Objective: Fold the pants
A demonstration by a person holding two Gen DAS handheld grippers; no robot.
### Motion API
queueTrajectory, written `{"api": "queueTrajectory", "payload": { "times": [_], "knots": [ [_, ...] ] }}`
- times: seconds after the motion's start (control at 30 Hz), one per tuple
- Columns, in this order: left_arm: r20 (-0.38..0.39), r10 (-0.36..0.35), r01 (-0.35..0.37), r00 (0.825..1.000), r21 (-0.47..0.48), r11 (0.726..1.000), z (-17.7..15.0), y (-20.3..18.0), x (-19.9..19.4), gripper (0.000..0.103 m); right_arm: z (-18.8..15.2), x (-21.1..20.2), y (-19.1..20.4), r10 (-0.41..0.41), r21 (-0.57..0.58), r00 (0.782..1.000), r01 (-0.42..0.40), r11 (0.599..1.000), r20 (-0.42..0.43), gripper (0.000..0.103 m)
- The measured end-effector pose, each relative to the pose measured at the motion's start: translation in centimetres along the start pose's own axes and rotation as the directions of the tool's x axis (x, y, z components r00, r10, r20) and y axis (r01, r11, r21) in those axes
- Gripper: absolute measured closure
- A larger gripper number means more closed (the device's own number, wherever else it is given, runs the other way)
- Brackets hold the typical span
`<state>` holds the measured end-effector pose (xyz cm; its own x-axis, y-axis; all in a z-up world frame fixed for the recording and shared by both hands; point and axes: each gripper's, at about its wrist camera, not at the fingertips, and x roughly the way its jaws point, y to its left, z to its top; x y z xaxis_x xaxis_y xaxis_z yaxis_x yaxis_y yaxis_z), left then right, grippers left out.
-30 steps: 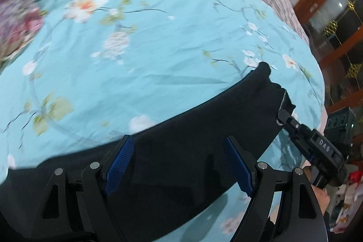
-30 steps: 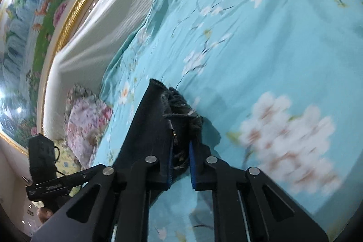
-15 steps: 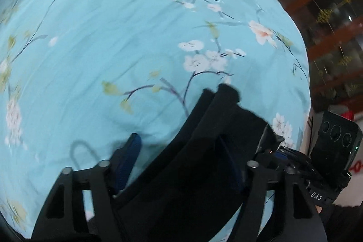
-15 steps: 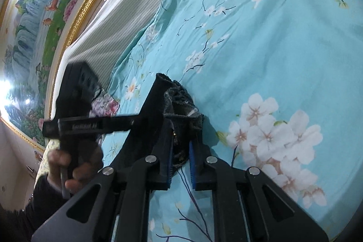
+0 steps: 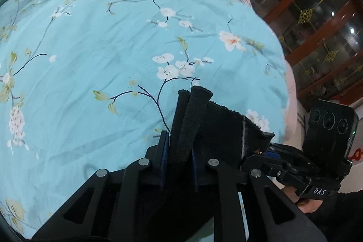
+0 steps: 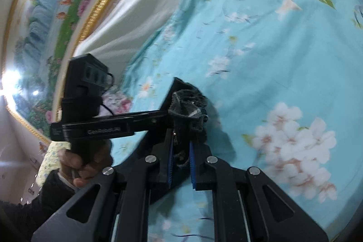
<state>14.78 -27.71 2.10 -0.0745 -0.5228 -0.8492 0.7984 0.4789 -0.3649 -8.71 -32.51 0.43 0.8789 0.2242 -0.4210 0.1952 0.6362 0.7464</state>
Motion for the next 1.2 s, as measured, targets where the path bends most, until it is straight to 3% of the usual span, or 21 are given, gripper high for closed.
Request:
{"api": "queueTrajectory", "payload": {
  "times": [0.3, 0.6, 0.9, 1.2],
  "knots": [
    [0.158, -0.061, 0.077, 0.986, -0.095, 0.993, -2.7, 1.1, -6.4, 0.087, 0.2, 0.8, 4.9, 0.147, -0.091, 0.988, -0.151, 0.984, -0.051, 0.090],
    [0.308, -0.046, 0.119, 0.950, -0.224, 0.967, -8.6, 4.0, -12.5, 0.090, -1.6, 4.1, 10.1, 0.247, -0.170, 0.948, -0.282, 0.944, -0.203, 0.090],
    [0.392, 0.014, 0.148, 0.920, -0.382, 0.912, -15.4, 7.8, -14.4, 0.090, -5.2, 8.4, 12.5, 0.240, -0.193, 0.904, -0.322, 0.927, -0.354, 0.090],
    [0.375, 0.083, 0.133, 0.923, -0.514, 0.848, -20.5, 11.2, -13.6, 0.090, -8.4, 11.8, 13.0, 0.172, -0.228, 0.872, -0.302, 0.926, -0.458, 0.089]
  ]
}}
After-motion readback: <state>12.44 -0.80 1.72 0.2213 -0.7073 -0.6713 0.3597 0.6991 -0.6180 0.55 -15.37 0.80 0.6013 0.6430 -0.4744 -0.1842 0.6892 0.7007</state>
